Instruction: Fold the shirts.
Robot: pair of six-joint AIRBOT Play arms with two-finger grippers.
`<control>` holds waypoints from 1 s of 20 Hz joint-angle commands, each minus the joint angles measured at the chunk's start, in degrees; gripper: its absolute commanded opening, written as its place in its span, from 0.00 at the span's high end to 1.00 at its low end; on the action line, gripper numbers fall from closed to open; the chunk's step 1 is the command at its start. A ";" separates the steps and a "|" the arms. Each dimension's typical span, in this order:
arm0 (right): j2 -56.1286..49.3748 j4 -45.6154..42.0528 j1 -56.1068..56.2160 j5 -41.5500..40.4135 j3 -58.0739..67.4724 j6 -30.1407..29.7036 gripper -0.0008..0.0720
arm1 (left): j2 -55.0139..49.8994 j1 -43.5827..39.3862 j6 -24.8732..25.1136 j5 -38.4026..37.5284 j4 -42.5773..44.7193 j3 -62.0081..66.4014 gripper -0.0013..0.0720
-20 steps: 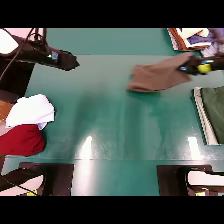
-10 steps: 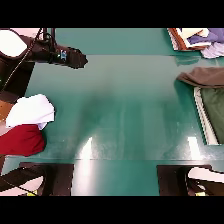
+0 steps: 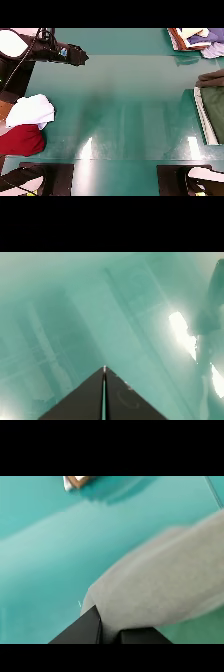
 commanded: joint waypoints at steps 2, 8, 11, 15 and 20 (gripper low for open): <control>4.17 -8.72 -0.61 5.33 -4.39 1.36 0.97 | -0.02 -0.02 0.04 -0.90 0.09 0.00 0.95; 17.03 -12.68 -8.09 5.44 -25.14 3.06 0.96 | -0.02 -0.02 0.50 -2.82 0.26 0.00 0.95; 22.91 -12.66 -13.75 5.57 -35.80 3.04 0.96 | -0.02 -0.02 0.50 -2.82 0.26 0.00 0.95; 26.77 -12.63 -20.55 5.18 -44.76 2.99 0.42 | -0.02 -0.02 0.57 -3.69 0.28 0.00 0.95; 26.91 -12.35 -25.18 8.41 -44.87 4.68 0.25 | -0.02 -0.02 2.62 -4.85 0.28 0.00 0.95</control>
